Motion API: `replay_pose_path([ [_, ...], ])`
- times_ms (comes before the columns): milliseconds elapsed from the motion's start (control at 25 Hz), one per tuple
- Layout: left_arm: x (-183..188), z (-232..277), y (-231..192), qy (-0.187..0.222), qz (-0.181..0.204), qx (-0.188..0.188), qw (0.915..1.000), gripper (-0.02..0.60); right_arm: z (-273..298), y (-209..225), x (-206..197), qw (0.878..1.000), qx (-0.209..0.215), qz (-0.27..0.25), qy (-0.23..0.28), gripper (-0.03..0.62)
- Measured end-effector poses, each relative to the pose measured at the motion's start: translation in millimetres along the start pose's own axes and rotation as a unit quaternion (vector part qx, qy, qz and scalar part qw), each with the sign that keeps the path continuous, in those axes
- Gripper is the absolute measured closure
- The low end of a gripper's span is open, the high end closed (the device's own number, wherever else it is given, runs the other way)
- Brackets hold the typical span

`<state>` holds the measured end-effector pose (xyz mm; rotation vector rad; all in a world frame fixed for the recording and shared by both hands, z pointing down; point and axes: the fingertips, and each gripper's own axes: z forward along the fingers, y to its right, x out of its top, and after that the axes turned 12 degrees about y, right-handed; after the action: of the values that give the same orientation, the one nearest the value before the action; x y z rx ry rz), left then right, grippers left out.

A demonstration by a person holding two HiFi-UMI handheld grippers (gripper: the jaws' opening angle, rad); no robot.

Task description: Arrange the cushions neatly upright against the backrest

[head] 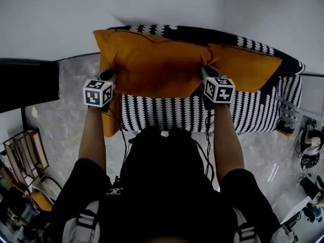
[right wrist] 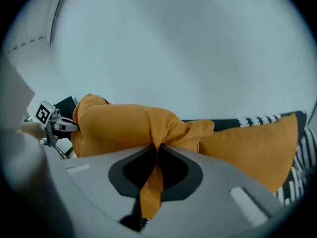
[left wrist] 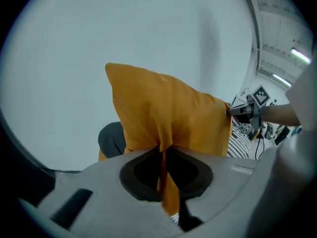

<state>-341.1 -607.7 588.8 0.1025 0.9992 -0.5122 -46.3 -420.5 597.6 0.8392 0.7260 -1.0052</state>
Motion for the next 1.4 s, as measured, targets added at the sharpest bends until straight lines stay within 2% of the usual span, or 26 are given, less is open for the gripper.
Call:
replay_pose_path([
  [160,-17.0,26.5,12.5,0.012,-0.039,-0.008,0.9991,0.557,5.3,22.0,23.7,1.000,-0.008,-0.029,0.001,0.562],
  [360,-40.5,44.8,5.2,0.007,-0.069,-0.003,0.9976,0.555,19.1,24.6,23.4,0.999,-0.013,-0.038,-0.012,0.562],
  [680,-61.2,67.9,-26.3,-0.018,-0.075,0.015,0.9969,0.551,56.5,21.7,6.7,0.999,-0.008,-0.030,-0.041,0.562],
  [760,-65.8,71.2,-34.7,-0.032,-0.073,0.012,0.9967,0.548,67.4,19.6,4.3,0.998,-0.013,-0.029,-0.047,0.559],
  [920,-81.2,77.4,-43.4,-0.080,-0.037,0.004,0.9961,0.532,83.4,19.9,-7.7,0.997,-0.028,-0.026,-0.068,0.555],
  [1200,-117.7,93.3,-49.7,-0.116,-0.065,-0.001,0.9911,0.502,96.1,29.1,-35.4,0.994,-0.054,-0.027,-0.091,0.548],
  [1400,-145.2,95.1,-54.0,-0.155,-0.083,0.019,0.9842,0.497,97.0,31.3,-54.0,0.992,-0.062,-0.039,-0.104,0.520],
])
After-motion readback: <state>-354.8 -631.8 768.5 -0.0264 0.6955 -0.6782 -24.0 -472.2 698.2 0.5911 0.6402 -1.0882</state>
